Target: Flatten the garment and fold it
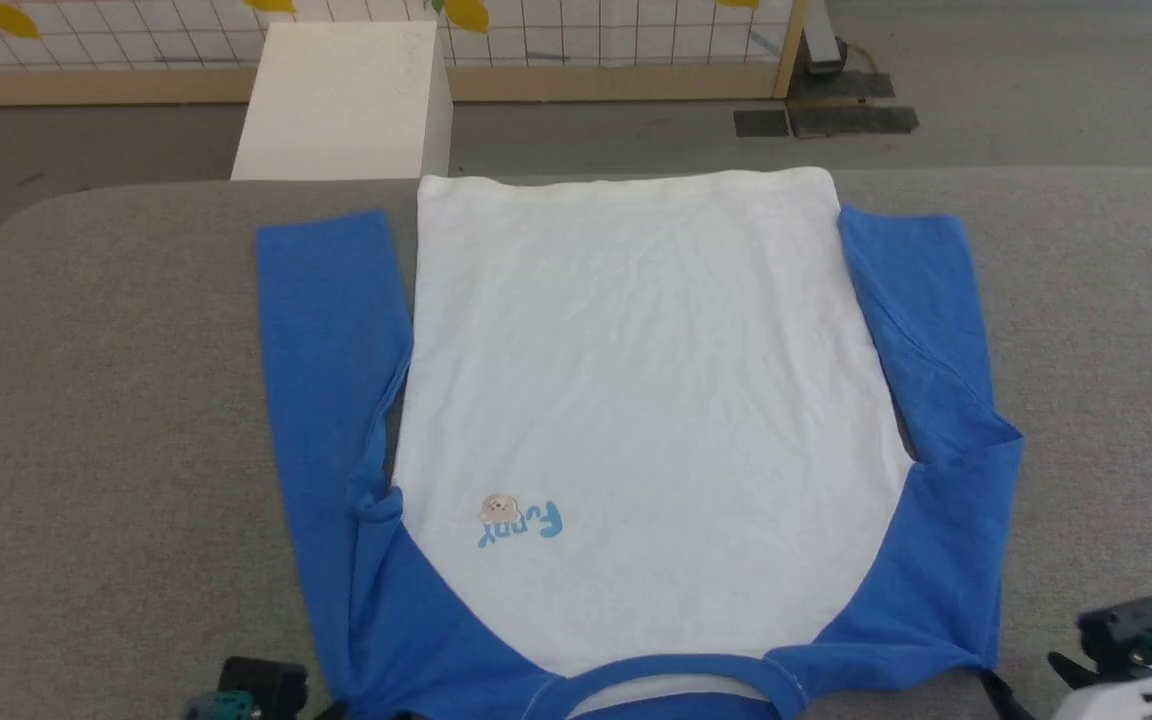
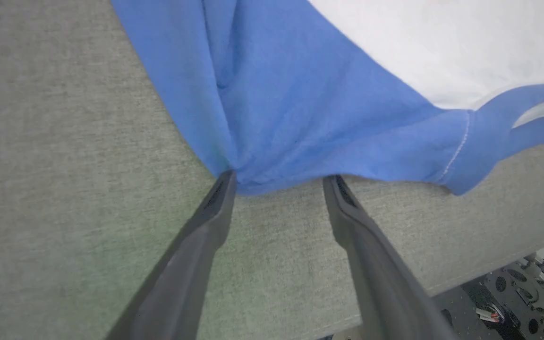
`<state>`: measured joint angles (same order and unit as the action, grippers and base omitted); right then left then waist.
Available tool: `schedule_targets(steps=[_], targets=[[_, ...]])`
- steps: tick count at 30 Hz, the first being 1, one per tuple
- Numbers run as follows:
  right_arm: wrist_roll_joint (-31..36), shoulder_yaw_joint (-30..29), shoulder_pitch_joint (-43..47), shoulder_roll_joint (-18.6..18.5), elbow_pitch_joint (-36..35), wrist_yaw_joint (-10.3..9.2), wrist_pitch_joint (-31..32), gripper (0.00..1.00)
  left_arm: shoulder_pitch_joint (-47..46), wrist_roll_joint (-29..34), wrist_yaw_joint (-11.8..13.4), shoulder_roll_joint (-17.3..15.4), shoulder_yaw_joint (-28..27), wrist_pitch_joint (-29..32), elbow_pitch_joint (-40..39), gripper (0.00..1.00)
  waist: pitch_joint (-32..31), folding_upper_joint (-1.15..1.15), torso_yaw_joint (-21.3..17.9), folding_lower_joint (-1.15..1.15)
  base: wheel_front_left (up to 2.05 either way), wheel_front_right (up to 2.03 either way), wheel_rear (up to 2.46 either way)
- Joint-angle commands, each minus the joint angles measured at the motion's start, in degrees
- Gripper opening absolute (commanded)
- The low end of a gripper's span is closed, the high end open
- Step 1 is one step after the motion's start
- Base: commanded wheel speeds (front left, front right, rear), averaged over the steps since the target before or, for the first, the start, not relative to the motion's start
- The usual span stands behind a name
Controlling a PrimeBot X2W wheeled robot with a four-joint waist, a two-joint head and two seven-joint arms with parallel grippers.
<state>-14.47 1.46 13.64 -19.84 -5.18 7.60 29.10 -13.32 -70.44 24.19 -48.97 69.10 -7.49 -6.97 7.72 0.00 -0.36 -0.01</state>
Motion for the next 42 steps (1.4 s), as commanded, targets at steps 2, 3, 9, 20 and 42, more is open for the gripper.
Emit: schedule_targets(steps=[2,3,9,20,42], targets=[[0.3,-3.3,2.4,2.1,-1.8,-0.11,-1.2,1.0,1.6,-1.0,1.0,-1.1,-1.4,-2.0,-1.2,1.0,-1.4,0.0,1.0,0.01,0.0,0.0,0.0],[0.6,-4.6,3.1,2.9,-2.7,-0.11,-1.7,1.0,1.9,-1.3,1.2,-1.4,-2.0,-2.6,-2.0,1.0,-1.6,0.0,1.1,0.01,0.0,0.0,0.0],[2.4,-10.5,4.2,10.8,-9.2,-0.11,-9.2,1.0,2.5,-0.7,3.7,-4.0,-6.5,-6.0,-6.3,1.0,-2.1,0.0,0.9,0.01,0.0,0.0,0.0],[4.3,-8.8,-6.3,16.3,-7.1,-0.11,-29.8,1.0,-6.8,12.8,2.6,-4.1,-20.2,-7.5,-0.8,1.0,5.3,0.0,-2.1,0.01,0.0,0.0,0.0],[8.7,1.5,-26.8,16.9,-7.0,-0.11,-34.5,1.0,-43.3,9.4,-12.8,-6.7,-27.4,17.5,28.1,1.0,29.8,0.0,-11.8,0.01,0.0,0.0,0.0]])
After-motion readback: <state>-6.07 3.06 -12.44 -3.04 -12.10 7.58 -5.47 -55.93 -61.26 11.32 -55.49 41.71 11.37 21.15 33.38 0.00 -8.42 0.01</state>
